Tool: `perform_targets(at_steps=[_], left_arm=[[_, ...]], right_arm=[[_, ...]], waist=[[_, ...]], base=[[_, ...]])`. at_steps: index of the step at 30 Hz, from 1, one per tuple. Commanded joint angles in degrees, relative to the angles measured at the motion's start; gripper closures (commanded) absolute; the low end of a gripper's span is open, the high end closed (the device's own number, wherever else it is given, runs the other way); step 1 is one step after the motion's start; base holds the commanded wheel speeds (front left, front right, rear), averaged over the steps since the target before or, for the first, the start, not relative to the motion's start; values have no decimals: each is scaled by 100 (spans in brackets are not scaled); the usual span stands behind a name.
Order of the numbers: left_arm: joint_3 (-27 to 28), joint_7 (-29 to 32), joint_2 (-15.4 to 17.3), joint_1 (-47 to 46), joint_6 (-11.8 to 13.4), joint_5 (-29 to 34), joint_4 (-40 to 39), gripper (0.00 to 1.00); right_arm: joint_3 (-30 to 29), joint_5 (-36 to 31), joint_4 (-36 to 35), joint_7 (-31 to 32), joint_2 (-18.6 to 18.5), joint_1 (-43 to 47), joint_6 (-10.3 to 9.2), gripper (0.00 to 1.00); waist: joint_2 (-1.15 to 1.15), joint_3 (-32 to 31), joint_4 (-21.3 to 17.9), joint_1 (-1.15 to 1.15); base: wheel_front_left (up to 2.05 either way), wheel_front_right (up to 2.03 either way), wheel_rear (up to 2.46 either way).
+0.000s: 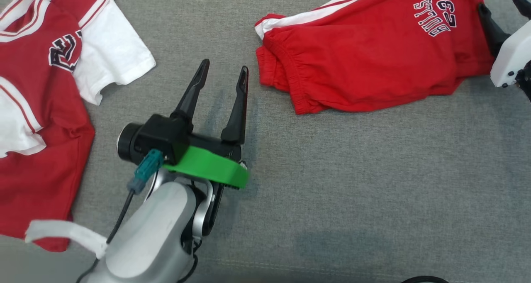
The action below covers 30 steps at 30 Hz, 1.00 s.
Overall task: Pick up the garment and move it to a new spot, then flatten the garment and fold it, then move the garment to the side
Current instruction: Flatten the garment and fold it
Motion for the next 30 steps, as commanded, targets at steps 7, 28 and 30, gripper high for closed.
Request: perform_targets(at_steps=[7,28,30], left_arm=[[600,-34,-370,1045,-162,641,-333,0],[1669,-31,-1001,2773,-1299,1889,156,0],[1733,-31,-1008,2897,-1367,1958,225,0]], right_arm=[[-255,-110,160,811,-55,199,-8,0],[-1193,2087,-1030,1861,221,2029,-4,100],[-1405,2235,-1107,1941,202,2285,-4,100]], waist=[[0,59,450,0],[0,-1244,-46,0],[0,-1358,-150,0]], base=[[0,0,0],[0,0,0],[0,0,0]])
